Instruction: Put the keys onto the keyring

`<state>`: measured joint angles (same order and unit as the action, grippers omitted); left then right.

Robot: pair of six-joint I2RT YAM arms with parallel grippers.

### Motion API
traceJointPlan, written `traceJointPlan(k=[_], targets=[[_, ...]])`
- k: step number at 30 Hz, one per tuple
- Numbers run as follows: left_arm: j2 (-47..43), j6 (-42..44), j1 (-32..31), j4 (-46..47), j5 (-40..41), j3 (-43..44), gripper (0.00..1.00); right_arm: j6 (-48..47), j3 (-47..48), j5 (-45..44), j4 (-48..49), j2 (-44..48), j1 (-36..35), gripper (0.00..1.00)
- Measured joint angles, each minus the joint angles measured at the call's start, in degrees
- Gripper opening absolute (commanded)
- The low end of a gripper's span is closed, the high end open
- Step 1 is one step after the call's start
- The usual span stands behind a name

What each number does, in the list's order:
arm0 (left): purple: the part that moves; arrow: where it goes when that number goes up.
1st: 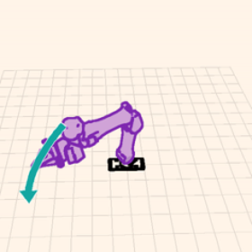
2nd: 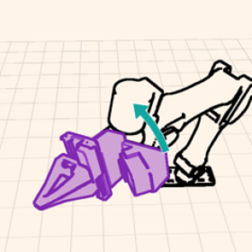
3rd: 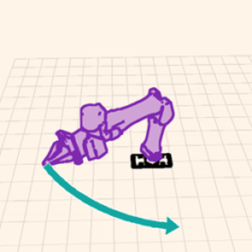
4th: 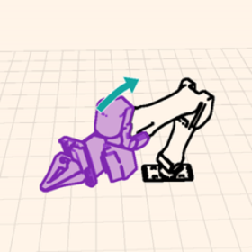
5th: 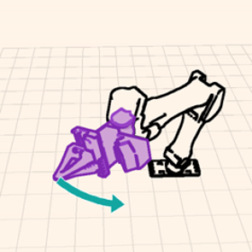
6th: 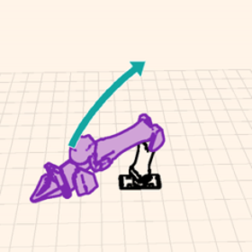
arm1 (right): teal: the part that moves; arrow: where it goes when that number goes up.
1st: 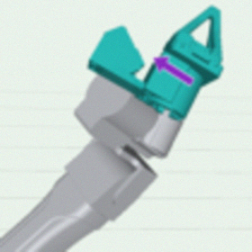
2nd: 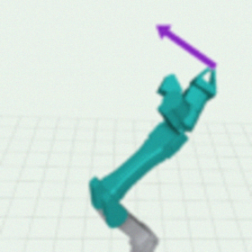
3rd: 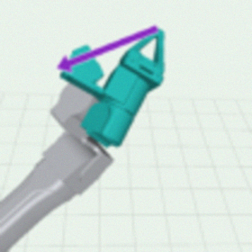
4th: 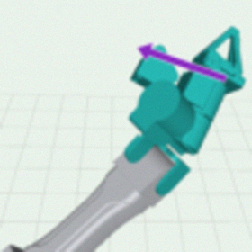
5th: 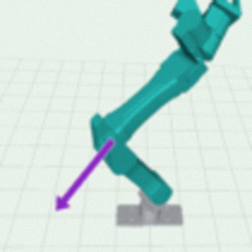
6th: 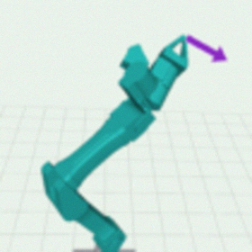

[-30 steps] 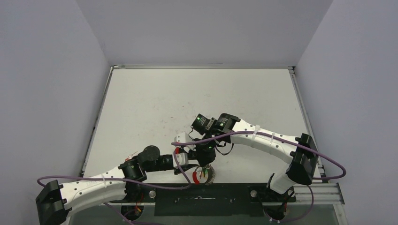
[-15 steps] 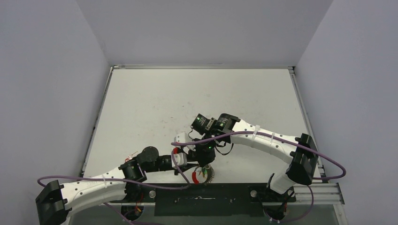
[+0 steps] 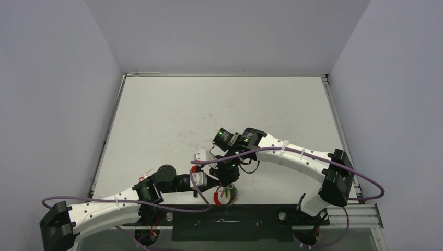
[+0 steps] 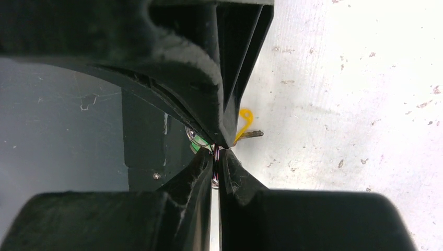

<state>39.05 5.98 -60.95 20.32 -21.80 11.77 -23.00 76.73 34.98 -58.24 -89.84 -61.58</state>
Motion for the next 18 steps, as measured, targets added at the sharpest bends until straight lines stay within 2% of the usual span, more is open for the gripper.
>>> traceJointPlan(k=[4,7,9,18], targets=[[-0.66,-0.44,0.0,-0.09,0.0,-0.39,0.0,-0.44,-0.46,0.42,0.74,0.0,-0.02,0.0],[-1.31,-0.5,0.0,-0.55,0.04,-0.66,0.13,-0.59,-0.87,0.76,1.31,0.02,-0.02,0.0],[-2.01,-0.59,0.0,-0.98,0.15,-0.7,0.16,-0.63,-1.05,1.03,1.57,0.02,-0.02,0.0],[-3.8,0.13,0.0,-2.99,0.74,-0.72,0.2,-0.31,-1.25,1.86,2.05,0.04,-0.07,0.0]])
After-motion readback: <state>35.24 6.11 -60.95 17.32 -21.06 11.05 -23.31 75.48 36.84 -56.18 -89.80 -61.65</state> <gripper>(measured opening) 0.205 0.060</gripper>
